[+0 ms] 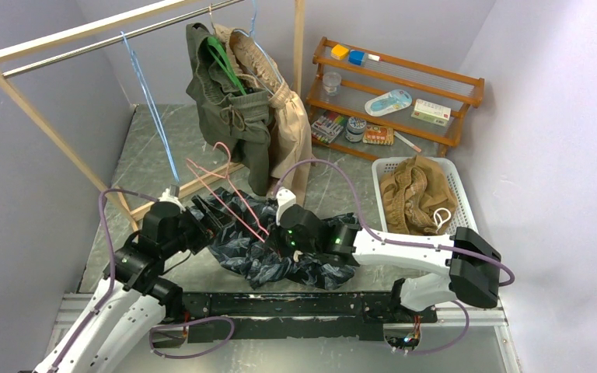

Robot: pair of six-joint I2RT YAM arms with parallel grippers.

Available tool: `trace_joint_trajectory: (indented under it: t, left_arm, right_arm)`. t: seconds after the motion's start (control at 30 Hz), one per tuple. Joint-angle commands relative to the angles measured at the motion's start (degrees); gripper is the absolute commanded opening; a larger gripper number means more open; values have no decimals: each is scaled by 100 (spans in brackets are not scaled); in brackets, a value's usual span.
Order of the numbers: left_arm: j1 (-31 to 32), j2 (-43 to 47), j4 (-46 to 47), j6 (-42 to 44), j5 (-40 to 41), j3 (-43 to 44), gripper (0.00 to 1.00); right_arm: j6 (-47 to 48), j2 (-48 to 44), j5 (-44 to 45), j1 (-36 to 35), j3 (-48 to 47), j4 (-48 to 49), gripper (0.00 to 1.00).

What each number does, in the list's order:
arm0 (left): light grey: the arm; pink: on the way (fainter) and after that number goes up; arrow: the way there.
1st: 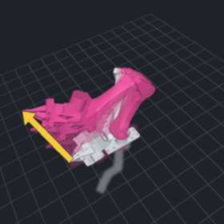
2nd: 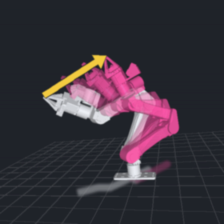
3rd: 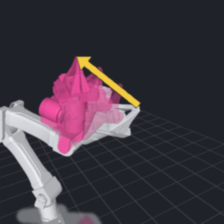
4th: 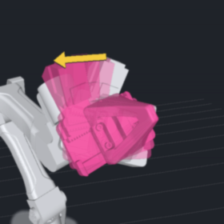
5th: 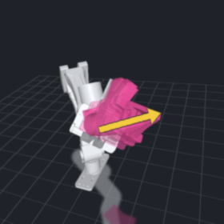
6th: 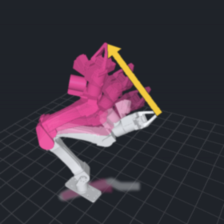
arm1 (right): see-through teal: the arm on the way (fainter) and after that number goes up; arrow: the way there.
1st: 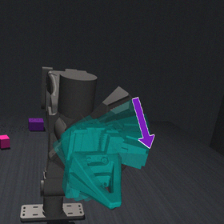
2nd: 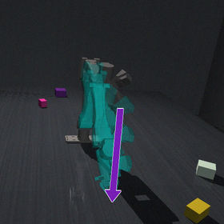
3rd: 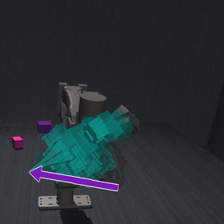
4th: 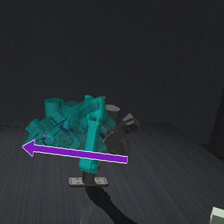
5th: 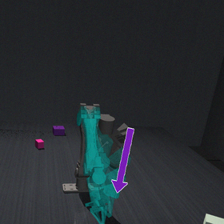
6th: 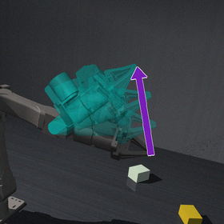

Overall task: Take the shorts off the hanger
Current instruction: Place the hanger on the clothes rod.

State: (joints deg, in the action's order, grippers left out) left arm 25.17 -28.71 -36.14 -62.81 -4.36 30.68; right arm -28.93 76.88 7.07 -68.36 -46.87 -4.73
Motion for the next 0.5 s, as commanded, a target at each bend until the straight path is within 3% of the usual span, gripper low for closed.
trace_joint_trajectory:
  t: [0.0, 0.13, 0.23, 0.47]
  left_arm:
    - [-34, 255, 79, -25, 47, 62, 97]
    - [-37, 229, -267, -71, 340, 106, 99]
    - [-36, 144, -464, 29, 437, 160, 99]
    - [-34, 138, -387, -24, 437, 62, 99]
  right_arm:
    - [63, -55, 714, -15, -288, 3, 0]
    - [175, -22, 910, -26, -562, -254, 0]
    - [864, 4, 880, -37, -784, -578, 0]
    - [1384, -33, 1564, -37, -1395, -713, 0]
